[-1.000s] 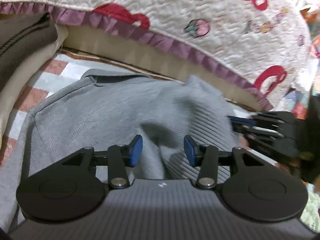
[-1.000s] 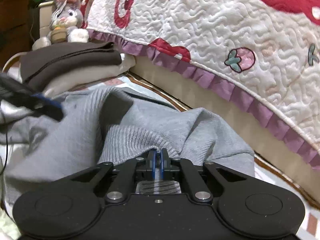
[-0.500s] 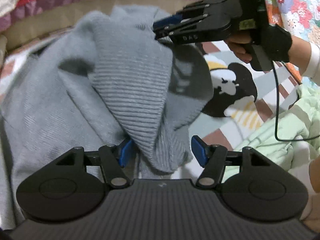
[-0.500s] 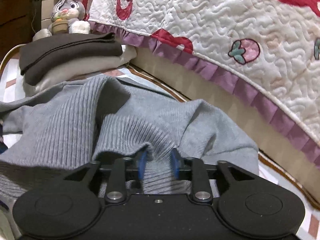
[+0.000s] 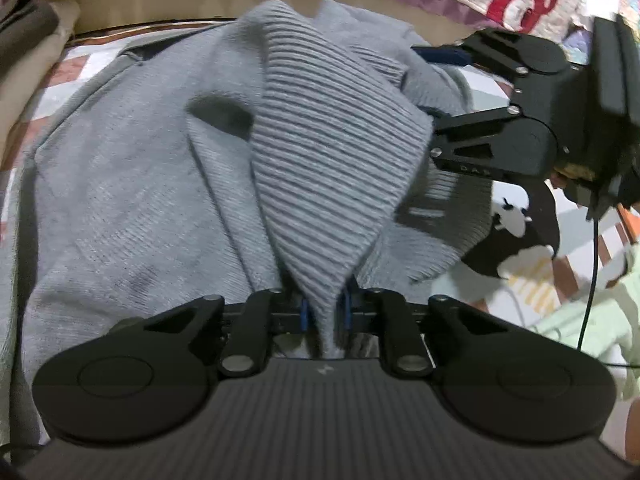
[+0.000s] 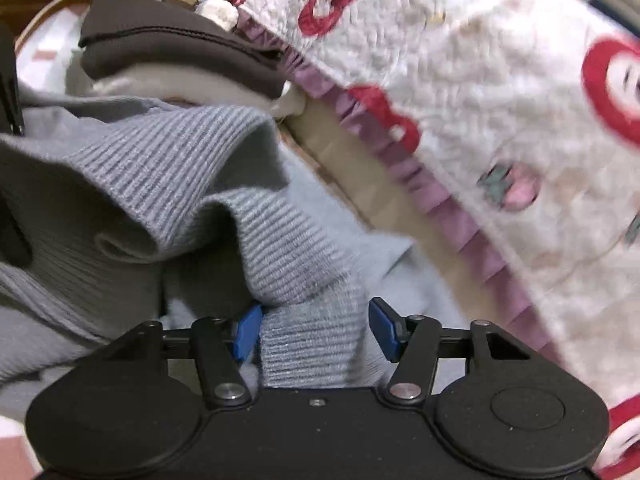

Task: Fold clothes
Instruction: 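Lift the sweater with both grippers and lay it flat on the mat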

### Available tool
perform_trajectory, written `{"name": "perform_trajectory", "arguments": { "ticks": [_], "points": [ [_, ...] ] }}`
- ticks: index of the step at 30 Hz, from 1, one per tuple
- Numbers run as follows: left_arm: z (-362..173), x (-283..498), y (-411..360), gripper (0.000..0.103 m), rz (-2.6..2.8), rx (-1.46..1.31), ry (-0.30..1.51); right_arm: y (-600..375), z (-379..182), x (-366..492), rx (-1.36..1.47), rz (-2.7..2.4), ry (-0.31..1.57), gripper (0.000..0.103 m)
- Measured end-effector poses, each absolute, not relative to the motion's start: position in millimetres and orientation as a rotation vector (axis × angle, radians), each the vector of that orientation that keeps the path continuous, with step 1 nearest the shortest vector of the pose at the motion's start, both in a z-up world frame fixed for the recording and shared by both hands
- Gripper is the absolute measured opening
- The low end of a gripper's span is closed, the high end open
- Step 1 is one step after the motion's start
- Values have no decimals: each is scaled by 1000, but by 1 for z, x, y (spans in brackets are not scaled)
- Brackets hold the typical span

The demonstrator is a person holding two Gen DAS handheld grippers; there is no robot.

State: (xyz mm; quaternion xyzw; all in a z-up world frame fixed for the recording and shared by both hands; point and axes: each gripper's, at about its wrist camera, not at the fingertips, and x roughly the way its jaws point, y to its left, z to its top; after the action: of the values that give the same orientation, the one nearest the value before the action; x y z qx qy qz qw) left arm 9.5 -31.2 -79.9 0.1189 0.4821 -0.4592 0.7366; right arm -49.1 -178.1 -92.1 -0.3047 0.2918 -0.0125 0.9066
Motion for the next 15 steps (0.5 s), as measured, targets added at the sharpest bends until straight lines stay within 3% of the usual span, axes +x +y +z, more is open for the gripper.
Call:
{"name": "perform_trajectory", "arguments": {
  "ticks": [1, 2, 3, 10, 12, 13, 15],
  "points": [
    [-81, 9, -32, 14, -1006, 257, 1061, -177, -89, -49, -663, -58, 578, 53],
    [-81, 10, -32, 14, -1006, 254, 1063, -179, -85, -48, -687, -111, 563, 26],
    [-82, 10, -32, 14, -1009, 251, 1065, -181, -79, -46, -708, -163, 550, 14],
    [-84, -6, -43, 26, -1076, 347, 1057, -264, -43, -42, -128, -195, 605, 13],
    [-86, -19, -52, 43, -1107, 442, 1038, -285, -47, -44, 22, -195, 619, 14],
    [-87, -26, -58, 45, -1109, 498, 1023, -290, -53, -48, 69, -183, 623, 15],
    [-95, -33, -68, 47, -1076, 587, 1019, -295, -66, -54, 154, -145, 628, 24]
  ]
}}
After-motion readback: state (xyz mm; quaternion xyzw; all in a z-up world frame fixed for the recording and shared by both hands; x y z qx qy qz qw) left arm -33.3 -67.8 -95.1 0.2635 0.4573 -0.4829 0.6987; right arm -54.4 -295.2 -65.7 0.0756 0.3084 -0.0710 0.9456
